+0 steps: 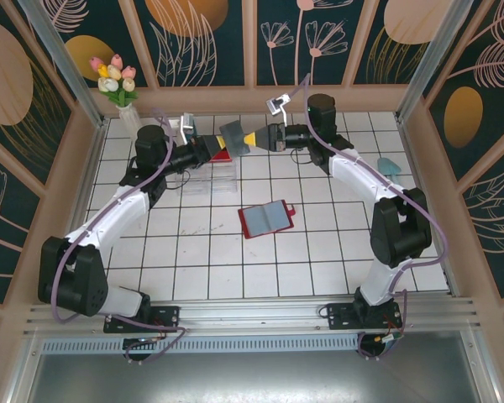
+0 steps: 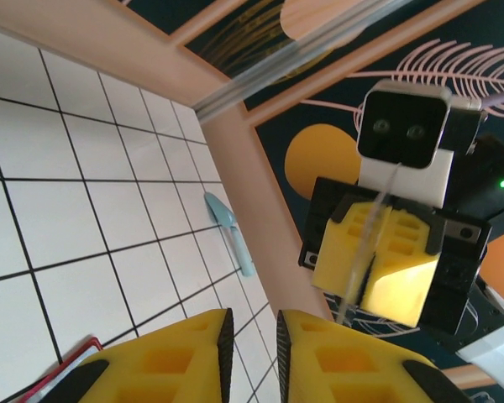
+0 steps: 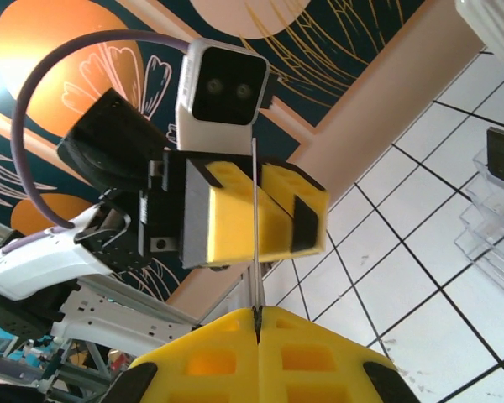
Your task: Take the credit cards out of the card holder
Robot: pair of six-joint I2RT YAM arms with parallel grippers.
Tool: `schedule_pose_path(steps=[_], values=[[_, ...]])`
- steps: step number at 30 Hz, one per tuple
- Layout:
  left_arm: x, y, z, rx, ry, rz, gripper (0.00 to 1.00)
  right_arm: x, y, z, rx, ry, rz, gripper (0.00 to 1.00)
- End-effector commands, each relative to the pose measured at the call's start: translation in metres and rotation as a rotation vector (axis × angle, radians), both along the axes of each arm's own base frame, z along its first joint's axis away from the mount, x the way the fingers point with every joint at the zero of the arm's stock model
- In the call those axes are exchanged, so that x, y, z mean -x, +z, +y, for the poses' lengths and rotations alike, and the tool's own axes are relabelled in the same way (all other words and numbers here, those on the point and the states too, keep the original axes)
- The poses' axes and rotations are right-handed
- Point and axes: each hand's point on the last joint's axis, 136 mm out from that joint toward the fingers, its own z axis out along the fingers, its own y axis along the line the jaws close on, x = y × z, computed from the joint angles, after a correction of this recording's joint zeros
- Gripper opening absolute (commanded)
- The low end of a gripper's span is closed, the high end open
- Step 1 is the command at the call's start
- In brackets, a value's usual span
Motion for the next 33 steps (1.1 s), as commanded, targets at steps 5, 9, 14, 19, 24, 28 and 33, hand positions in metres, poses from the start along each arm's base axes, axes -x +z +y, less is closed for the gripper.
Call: schedule_pose_path(steps=[5,9,14,19,24,28,33], values=[[0.01,0.029,-0.01,0.065,-0.074,-0.112,0.21,0.011,0.021,-0.005,-0.043,0.04,-0.044,0.0],[0.014,0.026,-0.008,0.066,-0.065,-0.101,0.21,0.003,0.015,-0.01,-0.033,0.004,-0.035,0.0],[0.016,0.031,-0.004,0.069,-0.041,-0.111,0.22,-0.005,0.015,-0.016,-0.032,-0.033,-0.032,0.0],[0.018,0.026,-0.003,0.073,-0.034,-0.096,0.22,-0.007,0.018,-0.022,-0.038,-0.041,-0.034,0.0],[0.02,0.03,-0.008,0.107,-0.08,-0.099,0.24,-0.001,0.017,-0.02,-0.043,-0.018,-0.029,0.0],[0.022,0.029,-0.011,0.107,-0.105,-0.1,0.28,0.006,0.018,-0.014,-0.045,0.024,-0.028,0.0],[0.022,0.022,-0.011,0.097,-0.108,-0.086,0.29,0.01,0.019,-0.009,-0.047,0.049,-0.032,0.0]])
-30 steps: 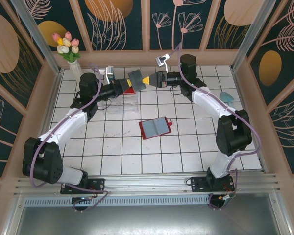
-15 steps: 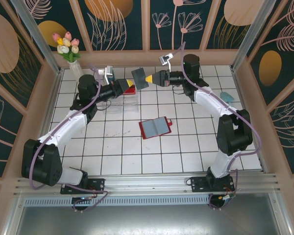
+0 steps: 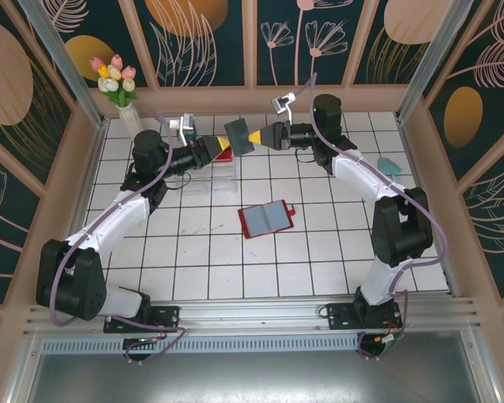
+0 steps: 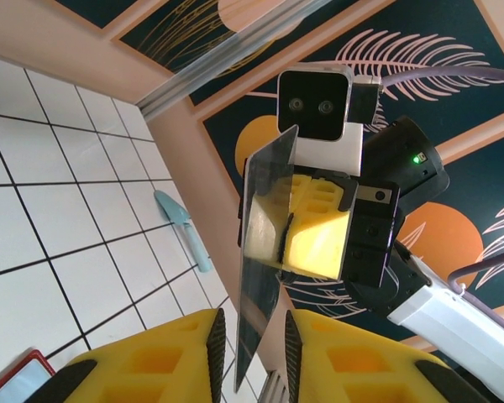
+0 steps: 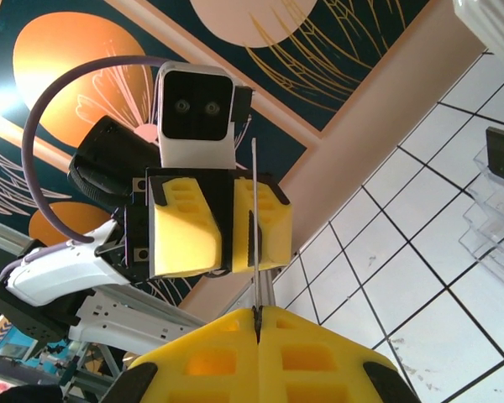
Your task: Take the credit cards out of the card holder
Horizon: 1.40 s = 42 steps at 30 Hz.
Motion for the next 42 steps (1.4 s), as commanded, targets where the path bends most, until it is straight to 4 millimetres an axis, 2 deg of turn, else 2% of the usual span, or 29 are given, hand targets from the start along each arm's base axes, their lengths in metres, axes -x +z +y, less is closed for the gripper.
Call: schedule_pose_path(steps=[1,13,23,25,28,31,34,35,39,41,42], values=[[0.004,0.002,-0.004,0.009,-0.032,-0.029,0.29,0.015,0.02,0.002,-0.032,0.055,-0.064,0.0],[0.008,0.008,-0.006,0.018,-0.054,-0.052,0.29,0.019,0.016,0.007,-0.03,0.096,-0.049,0.0],[0.018,0.006,-0.013,0.022,-0.111,-0.054,0.22,0.016,0.014,0.009,-0.03,0.093,-0.045,0.0],[0.018,0.006,-0.012,0.022,-0.112,-0.054,0.17,0.015,0.014,0.009,-0.031,0.094,-0.047,0.0],[0.02,0.007,-0.012,0.023,-0.11,-0.055,0.02,0.015,0.012,0.009,-0.029,0.094,-0.042,0.0],[0.018,0.01,-0.011,0.027,-0.099,-0.057,0.0,0.01,0.01,0.008,-0.018,0.068,-0.043,0.14],[0.014,0.011,-0.009,0.03,-0.07,-0.045,0.0,0.003,0.003,0.0,0.004,0.018,-0.028,0.35],[0.011,0.01,-0.008,0.03,-0.051,-0.034,0.0,0.0,-0.001,-0.005,0.011,-0.009,-0.023,0.39],[-0.005,0.003,0.005,0.017,0.058,0.021,0.0,-0.014,-0.011,-0.031,0.049,-0.15,-0.015,0.43],[-0.018,-0.006,0.02,0.014,0.151,0.074,0.0,-0.02,-0.015,-0.045,0.08,-0.234,-0.027,0.47],[-0.024,-0.011,0.028,0.013,0.198,0.105,0.0,-0.021,-0.017,-0.05,0.093,-0.262,-0.032,0.61]])
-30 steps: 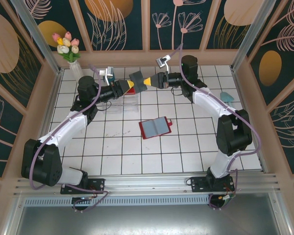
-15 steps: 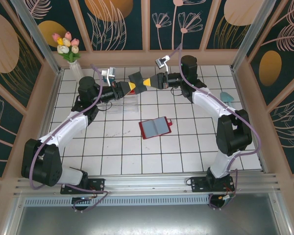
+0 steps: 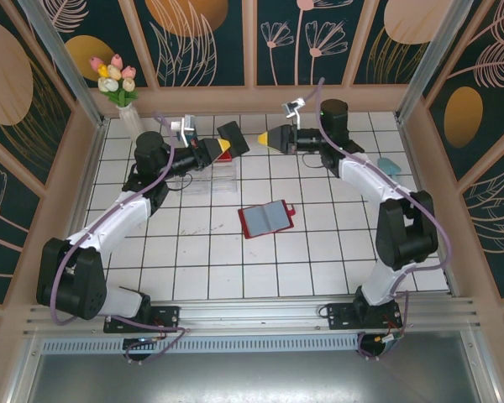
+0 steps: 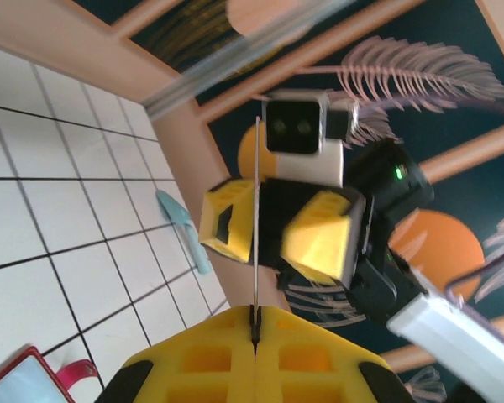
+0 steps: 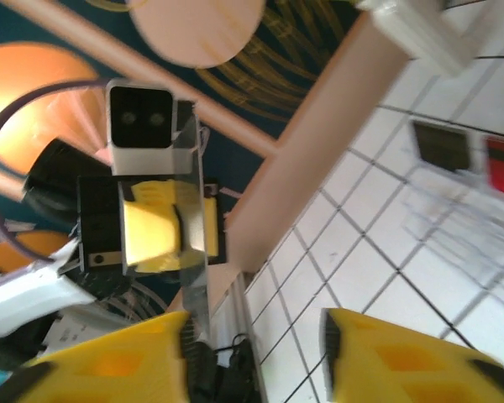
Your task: Take the credit cards out of the card holder
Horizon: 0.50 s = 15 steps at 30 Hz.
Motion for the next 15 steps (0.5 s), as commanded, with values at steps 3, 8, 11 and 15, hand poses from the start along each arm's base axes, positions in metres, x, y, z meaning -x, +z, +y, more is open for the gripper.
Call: schedule_pose_path(steps=[3,8,11,15], values=[[-0.033,-0.021,0.057,0.01,0.321,0.164,0.0,-0.006,0.004,-0.031,0.084,-0.189,-0.096,0.63],[-0.046,-0.054,0.11,-0.061,0.628,0.374,0.0,-0.014,-0.002,-0.054,0.151,-0.337,-0.112,0.84],[-0.048,-0.068,0.126,-0.061,0.74,0.498,0.0,-0.019,-0.001,-0.068,0.19,-0.427,-0.137,0.99],[-0.045,-0.087,0.138,0.003,0.85,0.674,0.0,-0.025,0.001,-0.084,0.249,-0.538,-0.186,0.99]])
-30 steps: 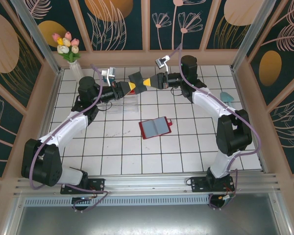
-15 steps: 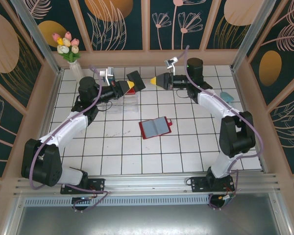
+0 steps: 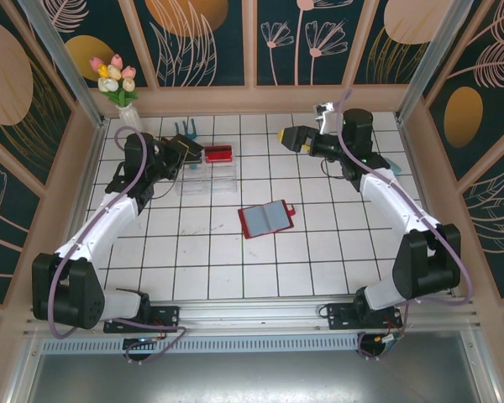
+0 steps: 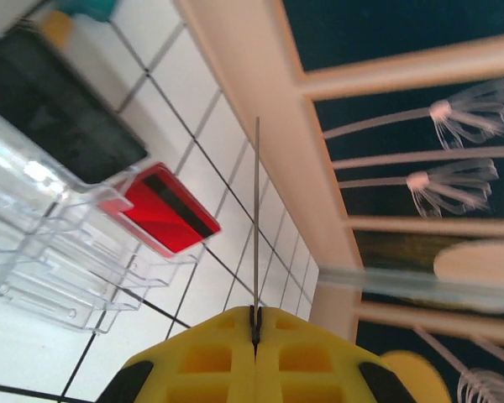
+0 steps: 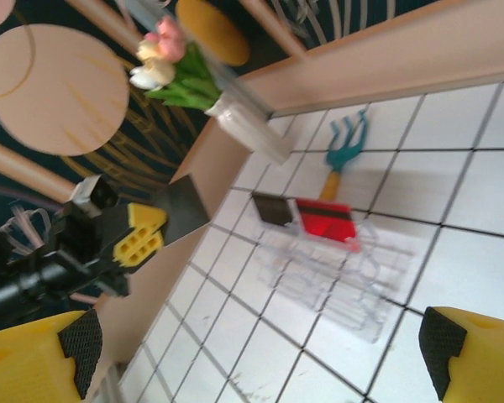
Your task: Take the credit cards out of the card holder
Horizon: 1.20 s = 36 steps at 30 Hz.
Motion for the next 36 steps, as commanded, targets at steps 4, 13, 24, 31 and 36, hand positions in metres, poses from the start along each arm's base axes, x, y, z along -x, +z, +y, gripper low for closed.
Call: schedule_pose_path(steps=[4,13,24,31,36], values=[[0.001,-0.028,0.029,0.115,0.289,0.263,0.0,-0.008,0.009,-0.033,0.115,-0.208,-0.11,0.99],[-0.007,-0.05,0.028,0.149,0.432,0.462,0.0,-0.009,0.013,-0.044,0.147,-0.27,-0.151,0.99],[-0.017,-0.071,0.023,0.12,0.528,0.617,0.0,-0.005,0.017,-0.047,0.148,-0.291,-0.201,0.99],[-0.039,-0.075,0.022,0.04,0.558,0.656,0.0,0.002,0.01,-0.049,0.132,-0.297,-0.205,0.99],[-0.045,-0.082,0.022,0.014,0.58,0.684,0.0,0.005,0.011,-0.053,0.135,-0.312,-0.214,0.99]])
